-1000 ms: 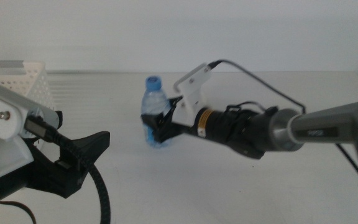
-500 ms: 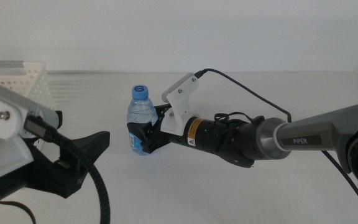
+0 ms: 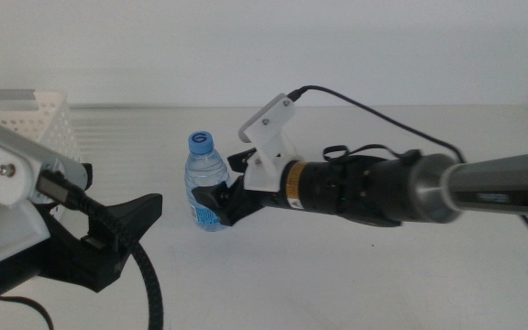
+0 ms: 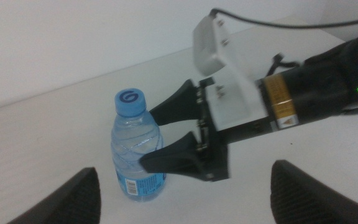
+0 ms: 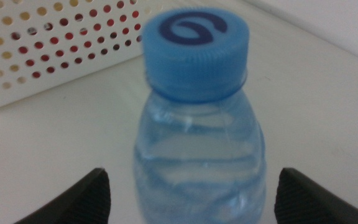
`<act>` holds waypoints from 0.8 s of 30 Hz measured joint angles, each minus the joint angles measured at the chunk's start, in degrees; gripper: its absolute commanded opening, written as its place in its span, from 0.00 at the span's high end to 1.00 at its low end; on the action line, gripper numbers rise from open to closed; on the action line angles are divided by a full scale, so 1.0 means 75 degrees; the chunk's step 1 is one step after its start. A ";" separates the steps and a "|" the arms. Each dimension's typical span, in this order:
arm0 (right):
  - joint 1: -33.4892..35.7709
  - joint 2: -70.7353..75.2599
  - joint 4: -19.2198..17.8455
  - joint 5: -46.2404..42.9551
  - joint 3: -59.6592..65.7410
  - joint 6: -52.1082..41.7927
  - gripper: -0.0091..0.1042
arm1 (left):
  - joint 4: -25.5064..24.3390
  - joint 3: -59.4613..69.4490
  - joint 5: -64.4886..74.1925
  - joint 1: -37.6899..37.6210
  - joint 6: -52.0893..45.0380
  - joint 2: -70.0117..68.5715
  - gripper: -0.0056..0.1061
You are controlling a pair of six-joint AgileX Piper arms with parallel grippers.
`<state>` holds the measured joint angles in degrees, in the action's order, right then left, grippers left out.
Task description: Use arms to grab the bottles and put them into the dustbin to the left of the table.
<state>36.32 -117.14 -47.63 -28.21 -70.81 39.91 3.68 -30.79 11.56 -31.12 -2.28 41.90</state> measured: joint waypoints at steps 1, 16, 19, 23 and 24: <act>0.0000 0.0182 -0.0120 0.0058 0.0198 0.0106 0.22 | 0.0000 0.0000 0.0000 0.0000 0.0000 0.0000 0.14; -0.0416 0.5517 -0.0872 0.1189 0.3925 0.1127 0.26 | 0.0000 0.0000 0.0000 0.0000 0.0000 0.0000 0.14; -0.0416 0.6598 -0.1115 0.1797 0.4295 0.1474 0.26 | 0.0000 0.0000 0.0000 0.0000 0.0000 0.0000 0.14; -0.0422 0.7813 -0.1315 0.2243 0.4691 0.1932 0.26 | 0.0000 0.0000 0.0000 0.0000 0.0000 0.0000 0.14; -0.0422 0.8140 -0.1311 0.2324 0.4826 0.2026 0.26 | 0.0000 0.0000 0.0000 0.0000 0.0000 0.0000 0.14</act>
<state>33.16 -56.09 -57.47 -10.78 -34.62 55.10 3.68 -30.79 11.56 -31.12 -2.28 41.90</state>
